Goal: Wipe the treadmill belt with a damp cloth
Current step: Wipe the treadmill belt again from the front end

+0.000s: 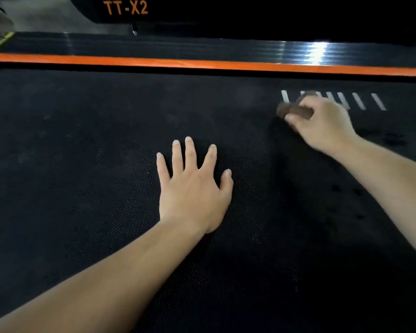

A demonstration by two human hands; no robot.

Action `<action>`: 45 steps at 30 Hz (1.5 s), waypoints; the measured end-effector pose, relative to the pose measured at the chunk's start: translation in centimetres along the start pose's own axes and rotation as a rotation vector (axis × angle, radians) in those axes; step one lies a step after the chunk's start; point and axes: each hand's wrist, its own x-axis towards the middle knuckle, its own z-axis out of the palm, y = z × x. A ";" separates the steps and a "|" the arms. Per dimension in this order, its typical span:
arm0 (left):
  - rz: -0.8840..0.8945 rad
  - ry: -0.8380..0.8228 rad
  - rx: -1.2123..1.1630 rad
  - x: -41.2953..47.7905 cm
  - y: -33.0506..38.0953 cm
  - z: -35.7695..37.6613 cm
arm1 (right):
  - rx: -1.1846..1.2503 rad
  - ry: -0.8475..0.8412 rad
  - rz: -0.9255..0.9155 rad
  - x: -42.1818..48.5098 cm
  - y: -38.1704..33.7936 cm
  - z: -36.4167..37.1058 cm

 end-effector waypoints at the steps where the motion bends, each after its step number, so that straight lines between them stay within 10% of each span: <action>1: 0.003 -0.003 -0.004 0.0 0.0 0.0 | 0.008 0.042 0.066 0.6 -0.1 -0.2; 10: -0.004 -0.001 -0.003 0.1 -0.1 0.0 | 0.051 -0.160 -0.124 -9.1 -2.1 -2.3; 15: -0.010 -0.020 0.014 0.1 -0.1 -0.1 | 0.024 0.043 0.127 -7.4 -0.4 -2.7; 21: -0.007 -0.010 0.020 0.0 -0.2 0.0 | 0.016 -0.084 -0.121 -16.4 -2.7 -3.0; 26: -0.007 -0.007 -0.006 -0.1 -0.2 -0.1 | 0.006 0.057 0.160 -13.3 0.0 -4.0; 33: -0.002 0.011 -0.055 -0.3 -0.2 -0.2 | 0.009 -0.176 -0.220 -21.2 -2.3 -4.6; 37: -0.033 -0.006 -0.159 -0.9 -0.3 -0.9 | 0.042 -0.006 0.118 -18.3 0.4 -4.9; 45: 0.074 -0.096 -0.083 -6.7 1.6 -0.5 | 0.117 -0.291 -0.321 -26.1 -1.8 -5.7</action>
